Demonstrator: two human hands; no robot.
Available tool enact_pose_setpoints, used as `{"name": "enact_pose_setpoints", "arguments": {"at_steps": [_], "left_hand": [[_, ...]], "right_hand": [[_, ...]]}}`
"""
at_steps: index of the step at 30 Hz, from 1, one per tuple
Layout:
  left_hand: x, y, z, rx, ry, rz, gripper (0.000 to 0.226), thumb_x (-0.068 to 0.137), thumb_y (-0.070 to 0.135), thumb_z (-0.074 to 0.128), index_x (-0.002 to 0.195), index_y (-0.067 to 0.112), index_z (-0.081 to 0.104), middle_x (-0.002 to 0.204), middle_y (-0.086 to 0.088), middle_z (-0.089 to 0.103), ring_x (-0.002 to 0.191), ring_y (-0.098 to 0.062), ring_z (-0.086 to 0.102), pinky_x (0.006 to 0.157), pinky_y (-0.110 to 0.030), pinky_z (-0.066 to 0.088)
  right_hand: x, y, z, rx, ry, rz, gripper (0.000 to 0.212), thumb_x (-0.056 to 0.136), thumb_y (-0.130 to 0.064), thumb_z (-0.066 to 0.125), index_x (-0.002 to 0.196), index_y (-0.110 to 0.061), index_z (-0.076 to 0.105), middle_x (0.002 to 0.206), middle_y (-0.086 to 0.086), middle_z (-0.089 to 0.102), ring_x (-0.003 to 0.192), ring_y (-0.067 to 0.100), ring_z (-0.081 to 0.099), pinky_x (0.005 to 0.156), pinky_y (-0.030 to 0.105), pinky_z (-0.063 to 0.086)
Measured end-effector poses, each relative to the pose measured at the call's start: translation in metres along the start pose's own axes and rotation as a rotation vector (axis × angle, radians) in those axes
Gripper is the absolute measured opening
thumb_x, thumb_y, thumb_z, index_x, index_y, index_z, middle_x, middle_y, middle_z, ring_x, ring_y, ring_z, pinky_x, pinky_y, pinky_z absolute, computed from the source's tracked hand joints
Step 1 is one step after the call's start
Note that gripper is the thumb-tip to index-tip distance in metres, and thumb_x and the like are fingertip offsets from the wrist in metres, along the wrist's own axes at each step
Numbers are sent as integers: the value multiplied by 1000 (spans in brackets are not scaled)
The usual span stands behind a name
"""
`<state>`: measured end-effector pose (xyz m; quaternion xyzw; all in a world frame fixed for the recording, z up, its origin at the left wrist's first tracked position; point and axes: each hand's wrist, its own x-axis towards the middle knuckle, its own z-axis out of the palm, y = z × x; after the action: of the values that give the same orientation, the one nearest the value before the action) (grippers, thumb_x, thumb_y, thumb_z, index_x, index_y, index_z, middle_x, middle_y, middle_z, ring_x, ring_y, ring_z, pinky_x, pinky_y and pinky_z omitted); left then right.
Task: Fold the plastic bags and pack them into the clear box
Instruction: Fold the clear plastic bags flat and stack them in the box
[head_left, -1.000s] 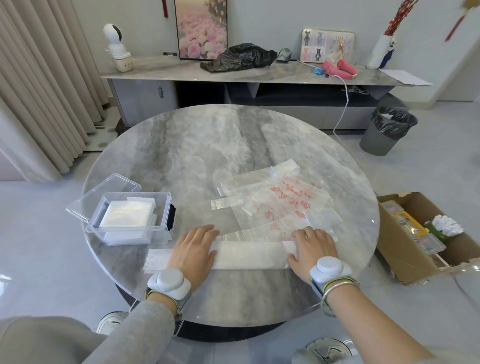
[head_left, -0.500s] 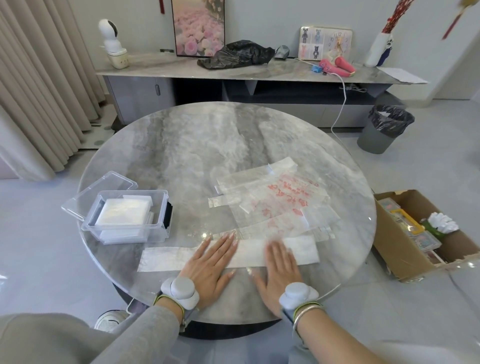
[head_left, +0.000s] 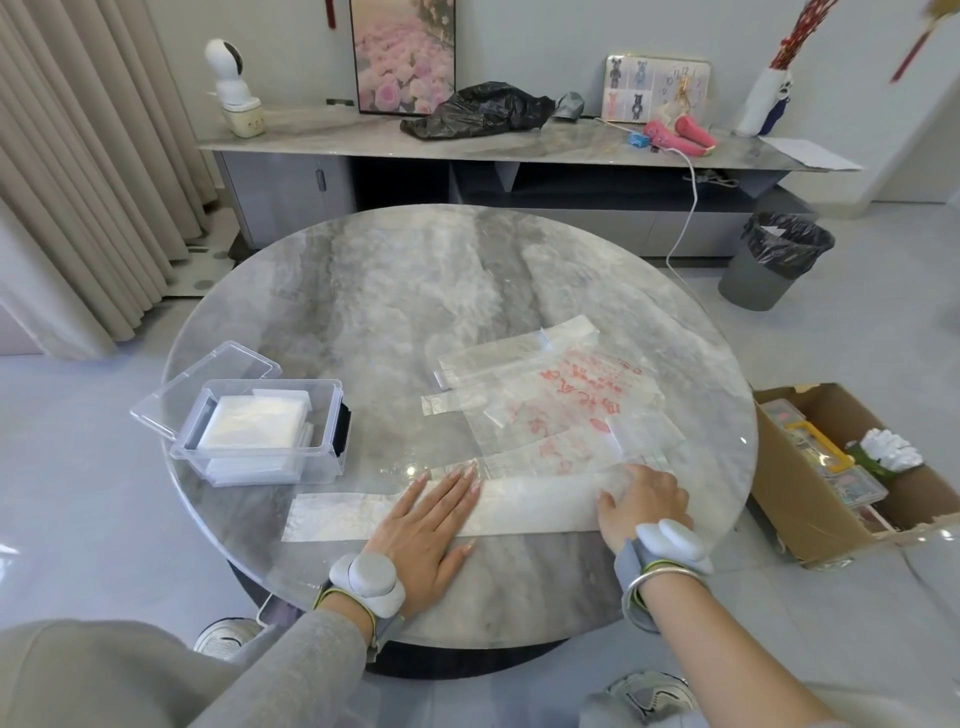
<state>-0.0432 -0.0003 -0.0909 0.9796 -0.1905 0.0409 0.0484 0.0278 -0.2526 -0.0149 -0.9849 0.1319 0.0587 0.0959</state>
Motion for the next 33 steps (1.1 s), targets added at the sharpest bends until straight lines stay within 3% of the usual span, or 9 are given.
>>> {"name": "enact_pose_setpoints", "arguments": {"at_steps": [5, 10, 13, 15, 17, 21, 26, 29, 33], "left_hand": [[0, 1, -3, -6, -6, -6, 62, 104, 46, 15, 155, 12, 18, 162, -4, 13, 150, -17, 10, 116, -44, 13], [-1, 3, -7, -10, -8, -8, 62, 104, 47, 14, 154, 12, 21, 162, -4, 16, 149, -17, 13, 116, -43, 14], [-1, 3, -7, -12, -16, -5, 62, 104, 47, 15, 154, 11, 22, 162, -4, 17, 149, -18, 15, 116, -43, 14], [-1, 3, -6, -28, -13, -6, 62, 104, 47, 15, 154, 12, 22, 162, -3, 17, 149, -17, 14, 116, -42, 13], [0, 5, -8, -84, 36, -21, 61, 103, 48, 16, 154, 15, 25, 161, 0, 21, 149, -16, 17, 117, -40, 14], [11, 3, -25, -275, 193, -178, 59, 95, 49, 33, 143, 19, 45, 145, 5, 47, 133, -18, 44, 106, -41, 38], [27, -12, -58, -371, 29, -348, 79, 74, 61, 39, 147, 30, 33, 122, 22, 60, 116, -11, 51, 98, -28, 30], [30, -18, -70, -411, -48, -380, 59, 84, 49, 56, 139, 34, 42, 101, 24, 63, 103, -9, 51, 94, -30, 39], [28, -19, -75, -507, -158, -450, 15, 82, 33, 66, 91, 43, 59, 82, 22, 60, 81, -5, 55, 81, -29, 51]], "right_hand": [[23, 4, 12, 322, -104, 301, 55, 76, -31, 71, 117, -5, 47, 113, 19, 58, 102, 36, 58, 89, 40, 49], [42, 16, 30, 368, -192, 324, 30, 73, -39, 62, 77, -11, 69, 74, 7, 68, 76, 28, 66, 80, 34, 54], [48, 23, 36, 279, -192, 325, 38, 65, -51, 45, 60, -19, 65, 75, 3, 67, 77, 27, 62, 84, 34, 51], [36, 14, 20, 326, -178, 321, 33, 63, -49, 48, 58, -18, 59, 75, 6, 64, 74, 28, 57, 75, 30, 49], [20, 0, -2, 479, -172, 246, 24, 75, -40, 57, 67, -18, 57, 76, 7, 63, 69, 27, 54, 64, 27, 42], [10, -15, -16, 705, -78, 148, 24, 84, -17, 64, 103, -15, 48, 97, 2, 52, 85, 22, 48, 75, 24, 36], [7, -27, -29, 853, 54, 4, 39, 81, -12, 66, 115, -10, 47, 104, 2, 54, 86, 21, 49, 72, 25, 36], [8, -31, -32, 922, 69, -44, 45, 79, -7, 63, 119, -14, 44, 106, 5, 58, 82, 23, 54, 61, 26, 37], [14, -33, -29, 1011, 9, -60, 48, 78, -5, 64, 118, -20, 41, 108, 10, 61, 85, 26, 58, 70, 30, 46]]}}
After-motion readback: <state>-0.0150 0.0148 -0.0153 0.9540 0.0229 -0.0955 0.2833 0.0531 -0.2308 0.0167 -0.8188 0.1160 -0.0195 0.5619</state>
